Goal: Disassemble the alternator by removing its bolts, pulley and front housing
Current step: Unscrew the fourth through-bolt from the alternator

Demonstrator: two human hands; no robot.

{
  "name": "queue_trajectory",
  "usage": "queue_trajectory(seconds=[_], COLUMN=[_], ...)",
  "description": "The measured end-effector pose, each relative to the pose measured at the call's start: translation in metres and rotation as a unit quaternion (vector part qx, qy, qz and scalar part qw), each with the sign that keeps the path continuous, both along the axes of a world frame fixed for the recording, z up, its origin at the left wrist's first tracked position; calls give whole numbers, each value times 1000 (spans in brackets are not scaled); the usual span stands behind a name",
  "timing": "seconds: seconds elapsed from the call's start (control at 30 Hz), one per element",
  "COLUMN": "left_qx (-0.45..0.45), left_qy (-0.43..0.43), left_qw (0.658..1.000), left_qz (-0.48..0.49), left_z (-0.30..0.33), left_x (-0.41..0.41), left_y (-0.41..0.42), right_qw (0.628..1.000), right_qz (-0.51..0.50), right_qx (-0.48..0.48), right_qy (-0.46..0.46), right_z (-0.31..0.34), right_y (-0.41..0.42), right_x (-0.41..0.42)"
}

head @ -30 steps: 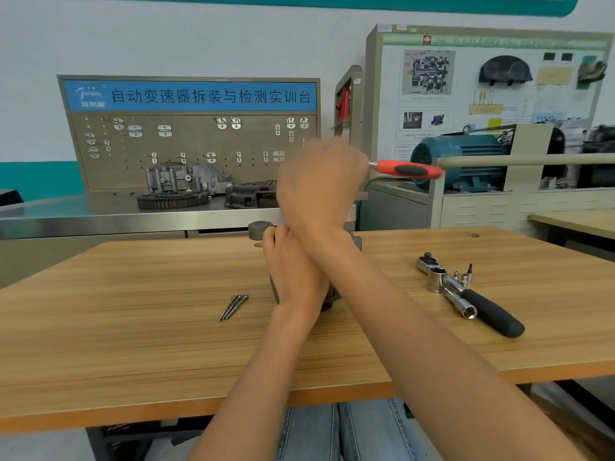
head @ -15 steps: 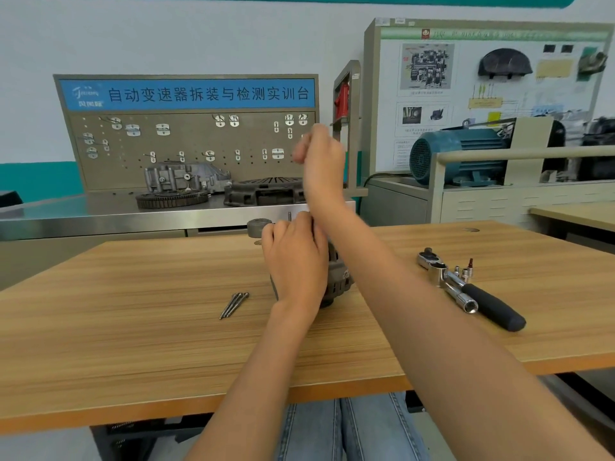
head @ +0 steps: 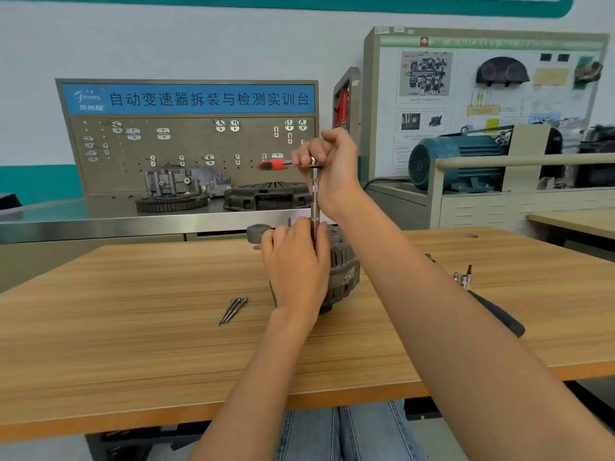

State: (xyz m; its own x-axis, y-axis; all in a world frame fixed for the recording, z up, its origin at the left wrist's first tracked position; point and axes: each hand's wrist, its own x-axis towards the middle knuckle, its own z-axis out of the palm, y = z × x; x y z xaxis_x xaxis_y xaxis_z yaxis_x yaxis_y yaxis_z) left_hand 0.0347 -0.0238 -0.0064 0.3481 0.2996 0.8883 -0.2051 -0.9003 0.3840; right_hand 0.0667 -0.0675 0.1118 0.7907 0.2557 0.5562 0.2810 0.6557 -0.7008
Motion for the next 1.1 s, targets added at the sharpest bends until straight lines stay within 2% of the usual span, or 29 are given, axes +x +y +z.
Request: queue_trajectory(seconds=[0.03,0.1,0.17,0.2,0.23,0.27,0.3,0.33,0.37,0.4,0.43,0.47,0.53,0.6,0.63,0.67,0.73,0.77,0.8,0.87,0.9,0.93,1.0,1.03,1.07,1.1], left_qx=[0,-1,-3,-2,4,14,22,30,35,38,37,32,13,-3,-2,3,6,5,4,-2,-4,-2,15,20,22,22], left_qy=[5,4,-3,-7,-8,-6,1,8,13,16,17,15,0,-10,-10,-8,-5,-5,-6,-6,-7,-5,5,9,7,4], left_qw=[1000,1000,1000,1000,1000,1000,1000,999,999,998,998,999,1000,1000,1000,1000,1000,1000,1000,1000,1000,1000,1000,1000,1000,1000], left_qz=[1,1,-3,-6,-4,6,18,26,32,36,39,38,20,-2,0,5,10,10,9,2,-2,-1,9,11,12,12], left_z=[0,1,2,2,1,0,-1,-1,-1,-1,-1,0,2,2,2,1,1,1,1,2,2,2,2,1,1,1], left_x=[0,-1,-2,-2,-1,-1,0,0,1,1,1,1,0,0,0,0,0,0,0,-1,-1,-1,-2,-2,-2,-1], left_y=[0,0,0,1,2,3,4,4,4,4,3,3,1,0,0,-1,-1,-1,0,1,2,2,4,4,3,3], right_qw=[998,999,989,965,911,815,700,607,562,561,586,630,746,891,941,972,997,999,999,985,957,895,682,600,565,570], right_qz=[51,23,-141,-243,-365,-503,-611,-673,-695,-694,-680,-654,-565,-383,-285,-197,-66,-45,-52,-162,-259,-382,-617,-675,-695,-691], right_qx=[26,27,-33,-74,-131,-205,-285,-346,-378,-378,-359,-327,-248,-167,-130,-97,-33,-18,-15,-47,-91,-155,-295,-337,-356,-351], right_qy=[18,22,-20,-68,-139,-201,-235,-241,-242,-247,-255,-262,-251,-176,-125,-83,-28,-16,-10,-43,-94,-172,-261,-266,-268,-272], right_z=[1,0,-6,-12,-20,-27,-33,-36,-38,-37,-36,-34,-26,-13,-8,-4,0,1,0,-5,-10,-18,-34,-38,-40,-40], right_y=[-1,3,9,13,15,18,20,22,22,22,23,23,21,15,12,7,0,-1,1,10,15,18,20,20,20,20], right_x=[1,1,-5,-9,-11,-12,-12,-12,-12,-13,-13,-14,-14,-12,-11,-9,-4,-5,-5,-11,-14,-15,-14,-14,-14,-15])
